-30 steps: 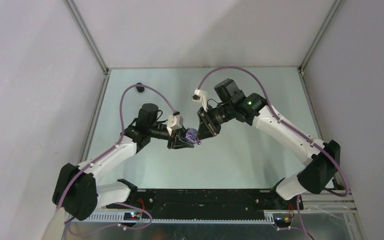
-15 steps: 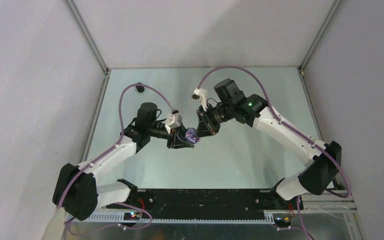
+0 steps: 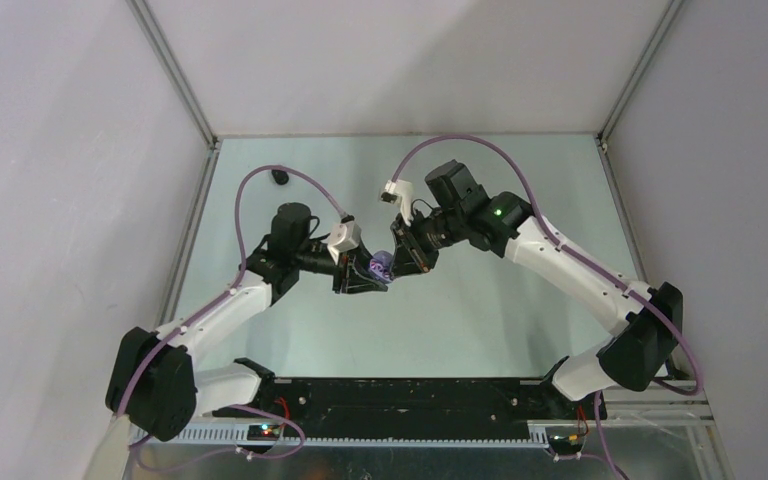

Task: Insert the wireless bluetooth earbuds into the charging case
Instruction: Place the earbud in the charging case.

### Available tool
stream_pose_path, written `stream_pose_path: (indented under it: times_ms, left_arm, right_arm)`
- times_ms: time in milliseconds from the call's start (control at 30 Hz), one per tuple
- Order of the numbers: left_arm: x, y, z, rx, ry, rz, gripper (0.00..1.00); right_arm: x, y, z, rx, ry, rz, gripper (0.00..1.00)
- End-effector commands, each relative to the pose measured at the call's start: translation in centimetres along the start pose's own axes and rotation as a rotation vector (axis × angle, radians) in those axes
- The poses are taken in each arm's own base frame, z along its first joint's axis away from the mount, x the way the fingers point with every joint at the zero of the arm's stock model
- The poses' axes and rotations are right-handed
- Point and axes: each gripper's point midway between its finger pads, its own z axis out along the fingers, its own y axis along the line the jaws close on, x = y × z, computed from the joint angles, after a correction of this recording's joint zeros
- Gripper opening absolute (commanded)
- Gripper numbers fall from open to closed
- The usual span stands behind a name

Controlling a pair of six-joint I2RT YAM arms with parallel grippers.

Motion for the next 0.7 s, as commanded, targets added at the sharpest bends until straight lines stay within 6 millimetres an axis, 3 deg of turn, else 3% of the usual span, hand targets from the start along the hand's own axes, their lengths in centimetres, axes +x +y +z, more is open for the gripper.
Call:
stream_pose_path:
  times_ms: [0,667]
  left_arm:
    - [-1.8,-0.5,0.0,0.037,-0.037,0.060,0.00]
    - [-1.8,-0.5,0.0,0.037,-0.037,0.064,0.00]
  right_arm:
    - [-1.6,0.2,-0.8,0.031,-0.066,-0.056,0.11]
    - [-1.7,-0.8,-1.0,0.086,-0.076,-0.055,0.13]
